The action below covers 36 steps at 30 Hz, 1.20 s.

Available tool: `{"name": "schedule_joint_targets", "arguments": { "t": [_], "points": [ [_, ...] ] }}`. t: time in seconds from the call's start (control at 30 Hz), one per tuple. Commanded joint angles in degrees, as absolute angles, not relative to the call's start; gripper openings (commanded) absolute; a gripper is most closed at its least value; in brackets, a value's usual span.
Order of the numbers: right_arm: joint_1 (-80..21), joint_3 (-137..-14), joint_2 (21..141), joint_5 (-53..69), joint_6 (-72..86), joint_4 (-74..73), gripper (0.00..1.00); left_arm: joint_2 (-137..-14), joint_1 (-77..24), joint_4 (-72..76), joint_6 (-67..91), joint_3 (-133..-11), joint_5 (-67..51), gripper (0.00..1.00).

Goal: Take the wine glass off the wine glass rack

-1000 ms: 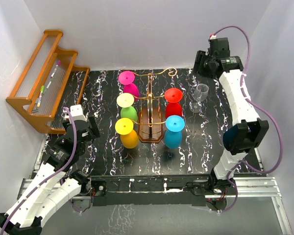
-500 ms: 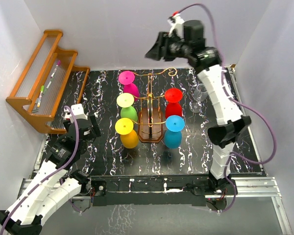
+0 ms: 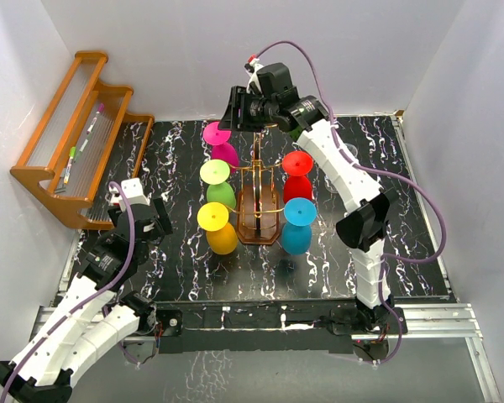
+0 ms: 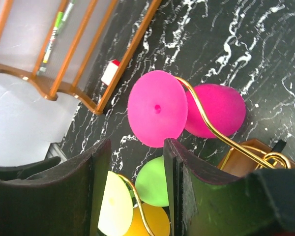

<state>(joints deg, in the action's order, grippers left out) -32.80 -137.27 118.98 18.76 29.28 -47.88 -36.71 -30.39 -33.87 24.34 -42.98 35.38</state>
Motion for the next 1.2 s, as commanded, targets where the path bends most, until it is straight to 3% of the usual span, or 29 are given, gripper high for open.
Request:
{"name": "schedule_joint_targets", "arguments": {
  "t": [0.0, 1.17],
  "points": [
    [-33.7, -136.65, 117.52, 10.03, 31.27, -48.09, 0.49, -36.22, -30.43, -34.05, 24.52, -42.5, 36.12, 0.74],
    [-34.49, -134.91, 122.63, 11.25, 34.5, -41.43, 0.47, -35.9, -30.5, -33.5, 24.35, -42.34, 36.54, 0.75]
  ]
}}
